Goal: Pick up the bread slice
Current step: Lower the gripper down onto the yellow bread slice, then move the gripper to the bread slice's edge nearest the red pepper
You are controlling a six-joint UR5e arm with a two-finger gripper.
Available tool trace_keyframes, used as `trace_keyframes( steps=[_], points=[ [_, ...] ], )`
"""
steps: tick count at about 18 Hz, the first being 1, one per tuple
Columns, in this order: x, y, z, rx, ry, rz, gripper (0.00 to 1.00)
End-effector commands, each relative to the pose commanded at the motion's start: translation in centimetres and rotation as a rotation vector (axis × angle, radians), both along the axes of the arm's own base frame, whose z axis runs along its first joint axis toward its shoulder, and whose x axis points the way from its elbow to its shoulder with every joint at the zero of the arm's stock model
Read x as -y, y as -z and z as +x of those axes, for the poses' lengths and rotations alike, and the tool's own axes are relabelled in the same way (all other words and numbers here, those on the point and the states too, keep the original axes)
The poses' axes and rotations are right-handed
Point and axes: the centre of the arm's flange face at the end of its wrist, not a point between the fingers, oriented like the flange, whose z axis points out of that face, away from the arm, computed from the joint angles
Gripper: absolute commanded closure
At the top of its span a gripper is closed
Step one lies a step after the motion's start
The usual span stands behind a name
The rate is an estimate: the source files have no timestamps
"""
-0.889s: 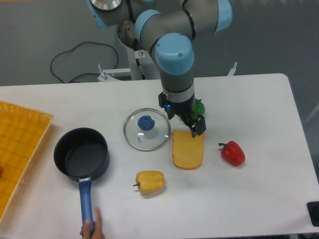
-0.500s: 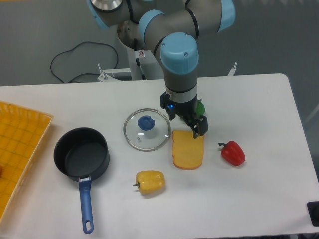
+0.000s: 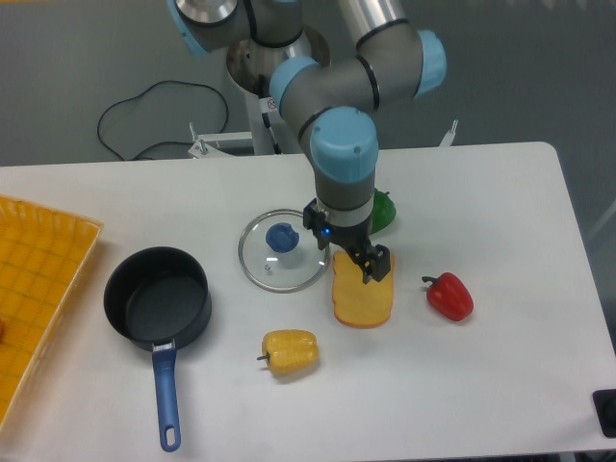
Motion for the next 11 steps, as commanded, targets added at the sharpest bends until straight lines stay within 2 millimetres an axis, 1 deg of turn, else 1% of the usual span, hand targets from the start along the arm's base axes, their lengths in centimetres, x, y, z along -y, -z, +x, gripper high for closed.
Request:
trace_keyframes(
  steps=[3, 5, 7, 8, 11],
  points=[
    [-0.6, 1.6, -1.0, -0.02, 0.047, 0.011, 0.0],
    [-0.8, 3.2, -1.3, -0.007, 0.087, -0.001, 0.0],
    [-1.1, 5.2, -2.0, 0.009, 0.113, -0.017, 0.0],
    [-1.3, 5.2, -2.2, 0.005, 0.118, -0.014, 0.0],
    [-0.9, 4.9, -2.4, 0.002, 0.139, -0.017, 0.0]
  ],
)
